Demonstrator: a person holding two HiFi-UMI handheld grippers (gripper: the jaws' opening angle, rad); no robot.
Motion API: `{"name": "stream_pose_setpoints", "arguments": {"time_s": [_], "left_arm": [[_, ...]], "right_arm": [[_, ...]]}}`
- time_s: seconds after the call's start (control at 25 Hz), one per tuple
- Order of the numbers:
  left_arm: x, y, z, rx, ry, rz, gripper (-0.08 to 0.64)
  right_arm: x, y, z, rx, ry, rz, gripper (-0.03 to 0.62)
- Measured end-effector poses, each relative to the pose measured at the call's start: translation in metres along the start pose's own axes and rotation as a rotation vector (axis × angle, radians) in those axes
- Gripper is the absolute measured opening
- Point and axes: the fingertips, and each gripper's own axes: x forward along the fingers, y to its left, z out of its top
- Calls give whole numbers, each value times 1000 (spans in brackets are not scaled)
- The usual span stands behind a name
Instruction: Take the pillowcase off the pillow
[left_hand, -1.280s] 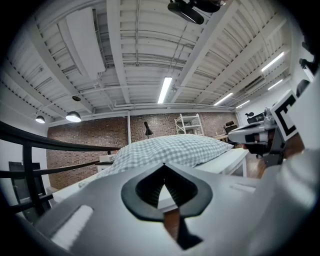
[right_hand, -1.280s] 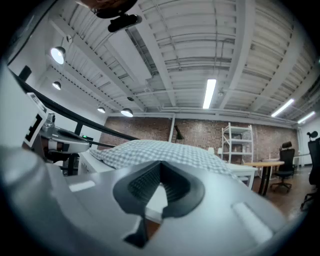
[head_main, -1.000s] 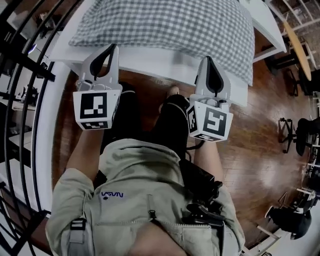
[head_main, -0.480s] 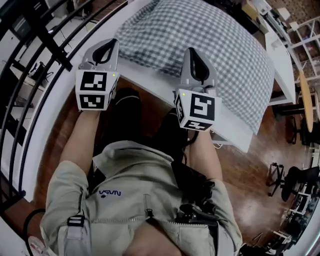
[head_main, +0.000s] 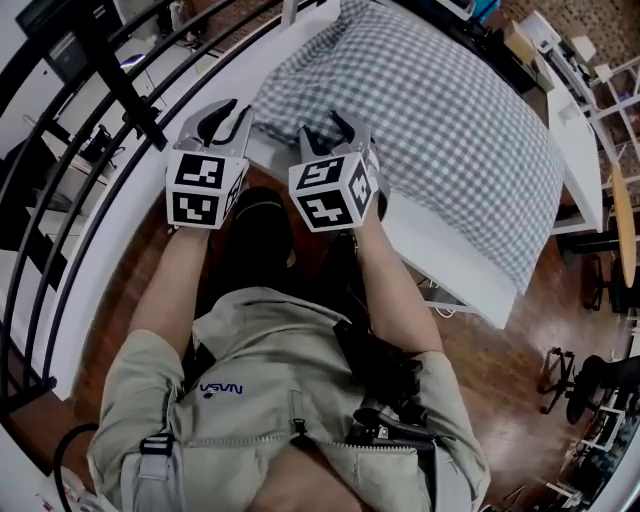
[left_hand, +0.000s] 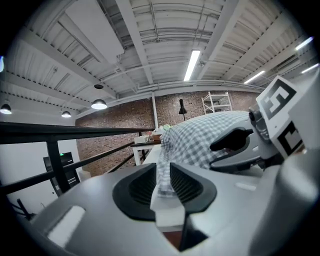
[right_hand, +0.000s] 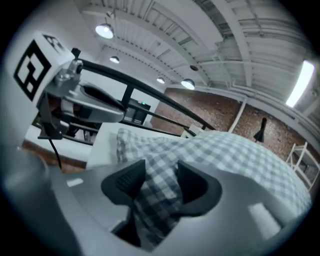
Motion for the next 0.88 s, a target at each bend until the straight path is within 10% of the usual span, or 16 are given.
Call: {"name": "stream_pose_setpoints", "arguments": {"time_s": [0.16,0.64,0.88], "left_arm": [[0,-5,-12,-11,20,-39,77],[7,-53,19,72,-4,-268,69],[13,-81,-4,75,51,-324,69]], "right_arm": [[-5,-1,0,-70,1,-55,20],[-95,-4,-29,90,-6,140,17],[-90,5,-1,17,-59,119,92]]}}
